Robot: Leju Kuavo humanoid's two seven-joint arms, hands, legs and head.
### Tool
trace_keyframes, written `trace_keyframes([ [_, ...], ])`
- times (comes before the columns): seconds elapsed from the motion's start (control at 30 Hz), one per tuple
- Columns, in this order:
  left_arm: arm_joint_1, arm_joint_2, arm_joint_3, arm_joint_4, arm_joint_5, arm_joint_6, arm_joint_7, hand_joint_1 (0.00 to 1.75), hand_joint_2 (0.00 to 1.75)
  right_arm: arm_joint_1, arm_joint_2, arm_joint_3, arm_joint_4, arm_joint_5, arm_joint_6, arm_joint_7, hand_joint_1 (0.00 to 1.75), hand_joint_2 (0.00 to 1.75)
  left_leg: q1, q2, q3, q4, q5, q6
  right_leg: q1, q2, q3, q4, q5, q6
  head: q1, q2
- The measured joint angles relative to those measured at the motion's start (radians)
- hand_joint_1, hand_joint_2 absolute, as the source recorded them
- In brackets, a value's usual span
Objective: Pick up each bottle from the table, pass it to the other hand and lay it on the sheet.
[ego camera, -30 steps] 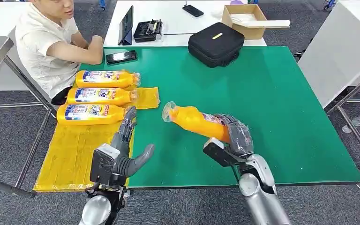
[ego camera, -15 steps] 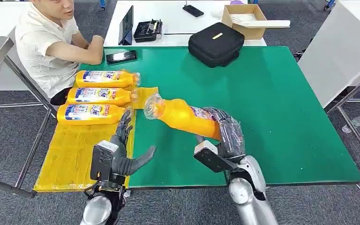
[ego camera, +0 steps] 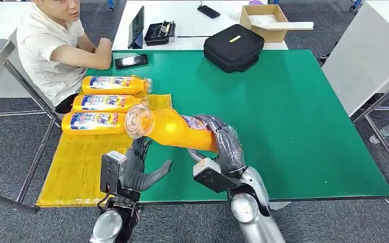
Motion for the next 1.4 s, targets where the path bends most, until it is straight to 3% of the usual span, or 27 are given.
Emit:
trace_keyframes([
  [0.4,-0.003,0.0,-0.012,0.002,0.22,-0.127,-0.042,0.0,1.75,-0.037,0.0,0.014,0.095,-0.004,-0.037,-0.061,1.75,1.75,0.0,0.0,0.0,0.0,0.0,0.0,0.0,0.0,0.0,0.0,0.0,0.0,0.0,0.0],
  [0.77,-0.005,0.0,-0.018,0.002,0.249,-0.154,-0.053,0.0,1.75,-0.064,0.0,0.022,0.171,0.001,-0.058,-0.079,1.75,1.75,0.0,0.0,0.0,0.0,0.0,0.0,0.0,0.0,0.0,0.0,0.0,0.0,0.0,0.0],
  [1.4,-0.073,-0.003,-0.047,0.04,0.202,-0.071,-0.095,0.0,1.75,-0.103,0.036,0.023,0.252,0.021,-0.084,-0.075,1.75,1.75,0.0,0.0,0.0,0.0,0.0,0.0,0.0,0.0,-0.001,0.0,0.0,0.0,0.0,0.0],
])
